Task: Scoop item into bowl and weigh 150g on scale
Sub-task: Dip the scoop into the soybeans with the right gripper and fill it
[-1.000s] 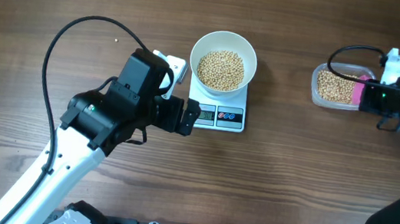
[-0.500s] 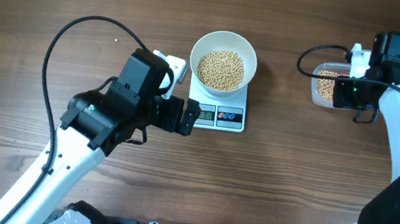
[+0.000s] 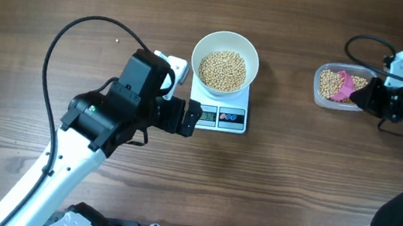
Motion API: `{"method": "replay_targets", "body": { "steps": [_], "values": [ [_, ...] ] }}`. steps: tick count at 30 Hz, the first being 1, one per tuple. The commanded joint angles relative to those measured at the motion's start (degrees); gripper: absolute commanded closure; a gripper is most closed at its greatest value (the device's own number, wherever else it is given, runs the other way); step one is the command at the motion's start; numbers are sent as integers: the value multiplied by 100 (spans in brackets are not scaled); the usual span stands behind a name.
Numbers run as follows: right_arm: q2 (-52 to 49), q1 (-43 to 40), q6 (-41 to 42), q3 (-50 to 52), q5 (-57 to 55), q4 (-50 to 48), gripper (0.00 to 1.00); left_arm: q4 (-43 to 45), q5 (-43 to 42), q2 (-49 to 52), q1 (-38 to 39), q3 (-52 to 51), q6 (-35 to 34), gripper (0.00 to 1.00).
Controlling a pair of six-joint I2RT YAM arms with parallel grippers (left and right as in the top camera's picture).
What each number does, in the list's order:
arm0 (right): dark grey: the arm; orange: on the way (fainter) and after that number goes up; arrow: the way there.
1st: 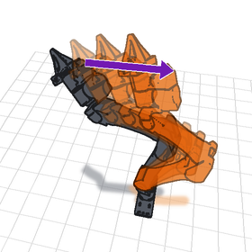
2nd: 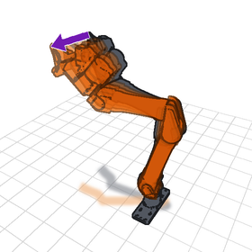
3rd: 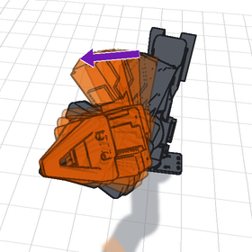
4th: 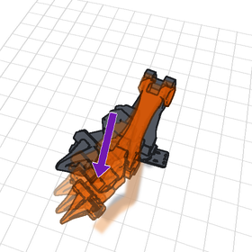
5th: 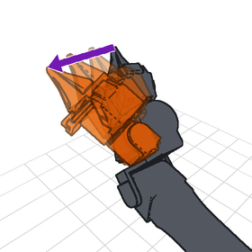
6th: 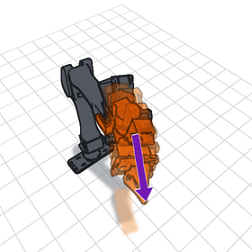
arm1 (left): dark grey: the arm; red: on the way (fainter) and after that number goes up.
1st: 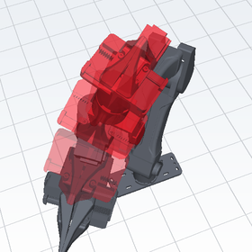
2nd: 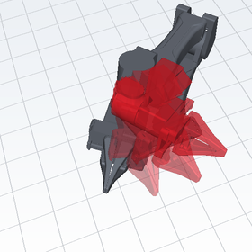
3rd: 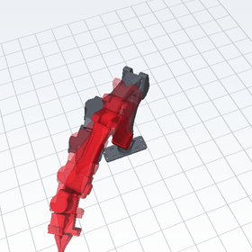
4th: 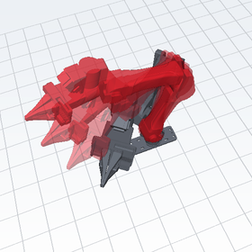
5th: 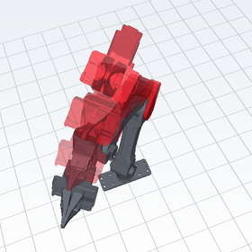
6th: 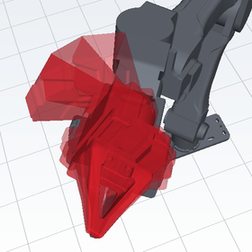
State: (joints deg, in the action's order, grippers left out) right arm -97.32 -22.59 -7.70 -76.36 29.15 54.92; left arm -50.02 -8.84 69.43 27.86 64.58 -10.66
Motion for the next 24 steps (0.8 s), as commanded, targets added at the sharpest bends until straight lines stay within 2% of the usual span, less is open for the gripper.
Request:
{"method": "replay_targets", "body": {
  "steps": [1, 11, 15, 24],
  "values": [
    [-114, -133, 39, 0, 595, 63, 96, 11, -50, 13, 31, 26, -11, 0],
    [-525, -354, 39, 0, 1320, 153, 96, 11, -50, 13, 31, 26, -11, 0],
    [-529, -708, 13, 0, 1373, 153, 96, 11, -50, 13, 31, 26, -11, 0],
    [-535, -1569, -566, 9, 2267, 365, 96, 11, -50, 13, 31, 26, -11, 0]
  ]
}}
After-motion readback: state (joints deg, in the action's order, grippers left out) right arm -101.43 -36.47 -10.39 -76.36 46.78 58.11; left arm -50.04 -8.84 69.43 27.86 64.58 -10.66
